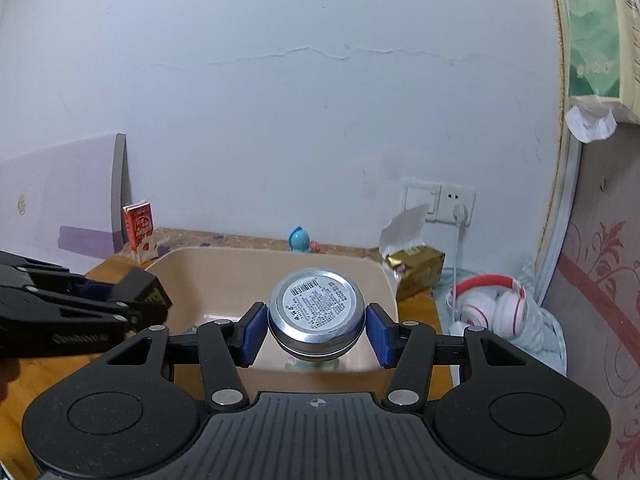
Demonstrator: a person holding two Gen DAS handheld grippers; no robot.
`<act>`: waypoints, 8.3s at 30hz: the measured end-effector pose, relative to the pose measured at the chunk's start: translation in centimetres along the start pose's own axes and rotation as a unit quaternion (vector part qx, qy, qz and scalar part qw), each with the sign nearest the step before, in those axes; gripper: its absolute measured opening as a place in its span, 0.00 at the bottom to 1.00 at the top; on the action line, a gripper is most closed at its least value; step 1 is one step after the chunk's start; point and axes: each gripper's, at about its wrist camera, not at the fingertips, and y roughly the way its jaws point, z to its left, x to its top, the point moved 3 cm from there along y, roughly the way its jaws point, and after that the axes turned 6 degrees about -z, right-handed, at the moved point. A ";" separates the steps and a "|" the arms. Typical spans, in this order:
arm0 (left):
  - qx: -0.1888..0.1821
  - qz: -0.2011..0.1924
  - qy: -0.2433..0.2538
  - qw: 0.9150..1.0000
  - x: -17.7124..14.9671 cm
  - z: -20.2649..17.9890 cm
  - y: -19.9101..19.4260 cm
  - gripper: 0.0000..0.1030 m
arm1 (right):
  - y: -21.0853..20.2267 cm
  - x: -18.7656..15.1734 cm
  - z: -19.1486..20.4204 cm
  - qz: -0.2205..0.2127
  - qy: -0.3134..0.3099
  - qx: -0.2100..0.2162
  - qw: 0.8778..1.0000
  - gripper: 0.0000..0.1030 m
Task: Organize objects
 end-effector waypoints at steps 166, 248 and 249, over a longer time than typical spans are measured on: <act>0.030 -0.026 -0.022 0.999 -8.3 0.1 -5.5 0.30 | -2.2 -8.2 4.5 0.043 0.021 0.016 0.999 0.44; 0.052 0.046 -0.031 0.997 -2.4 0.7 -7.2 0.86 | -2.8 -2.0 1.8 0.061 0.035 -0.010 0.998 1.00; 0.054 0.043 -0.029 0.997 -2.4 0.6 -7.6 0.86 | -3.1 -2.1 1.8 0.060 0.034 -0.010 0.998 1.00</act>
